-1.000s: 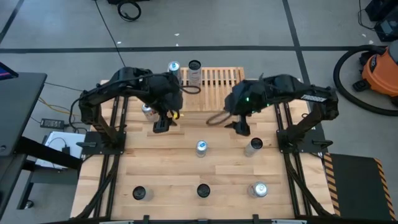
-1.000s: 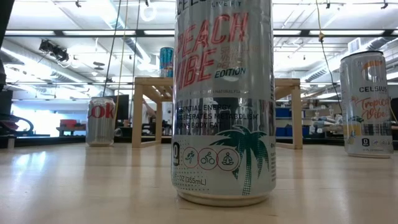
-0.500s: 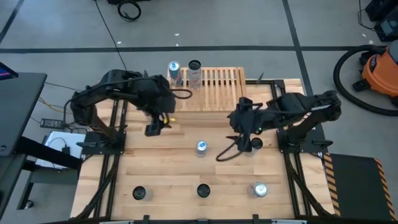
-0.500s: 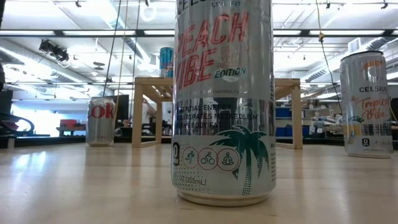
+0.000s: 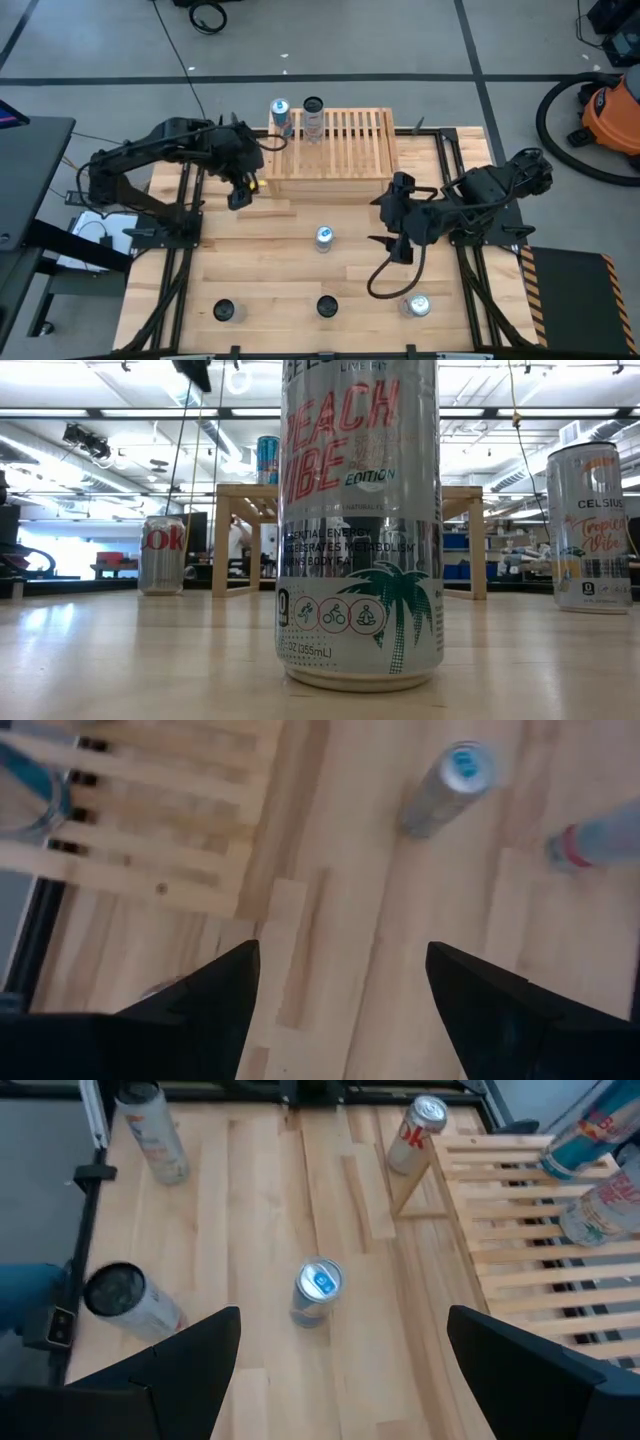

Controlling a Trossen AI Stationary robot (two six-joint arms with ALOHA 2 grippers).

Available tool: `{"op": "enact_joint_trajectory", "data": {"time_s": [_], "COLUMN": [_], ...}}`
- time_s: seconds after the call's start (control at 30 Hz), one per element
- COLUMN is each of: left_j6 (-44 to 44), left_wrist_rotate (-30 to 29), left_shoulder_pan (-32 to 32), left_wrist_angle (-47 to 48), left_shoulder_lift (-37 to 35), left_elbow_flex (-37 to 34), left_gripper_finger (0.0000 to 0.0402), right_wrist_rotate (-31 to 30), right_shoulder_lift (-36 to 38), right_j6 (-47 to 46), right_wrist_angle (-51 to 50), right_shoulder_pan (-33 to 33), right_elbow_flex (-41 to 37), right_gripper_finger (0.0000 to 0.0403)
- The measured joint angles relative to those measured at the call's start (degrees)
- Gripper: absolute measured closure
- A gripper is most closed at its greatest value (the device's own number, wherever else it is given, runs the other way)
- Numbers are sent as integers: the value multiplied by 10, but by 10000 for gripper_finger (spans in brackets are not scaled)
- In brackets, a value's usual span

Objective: Place canned beverage on shelf
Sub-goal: Put the top silver soda can on the shelf

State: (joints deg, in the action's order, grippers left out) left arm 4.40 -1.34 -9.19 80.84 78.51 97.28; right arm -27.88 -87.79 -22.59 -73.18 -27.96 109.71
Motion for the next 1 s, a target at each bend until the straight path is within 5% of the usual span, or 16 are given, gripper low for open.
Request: {"op": "enact_joint_trajectory", "data": {"time_s": [0.43, 1.0], "left_j6": [22, 24], "left_wrist_rotate": [-1, -2], "left_shoulder_pan": [-30, -46], "left_wrist_angle": [-58, -83], "left_shoulder_lift": [-2, -2], "left_elbow_flex": [-116, -123], "left_gripper_finger": [113, 113], "right_wrist_rotate": [46, 72], "right_shoulder_lift": [0, 0], "right_j6": [-16, -6], "right_wrist_angle": [20, 154], "right_shoulder_pan": [1, 1], "right_elbow_flex": [0, 0], "right_gripper_finger": [37, 37]}}
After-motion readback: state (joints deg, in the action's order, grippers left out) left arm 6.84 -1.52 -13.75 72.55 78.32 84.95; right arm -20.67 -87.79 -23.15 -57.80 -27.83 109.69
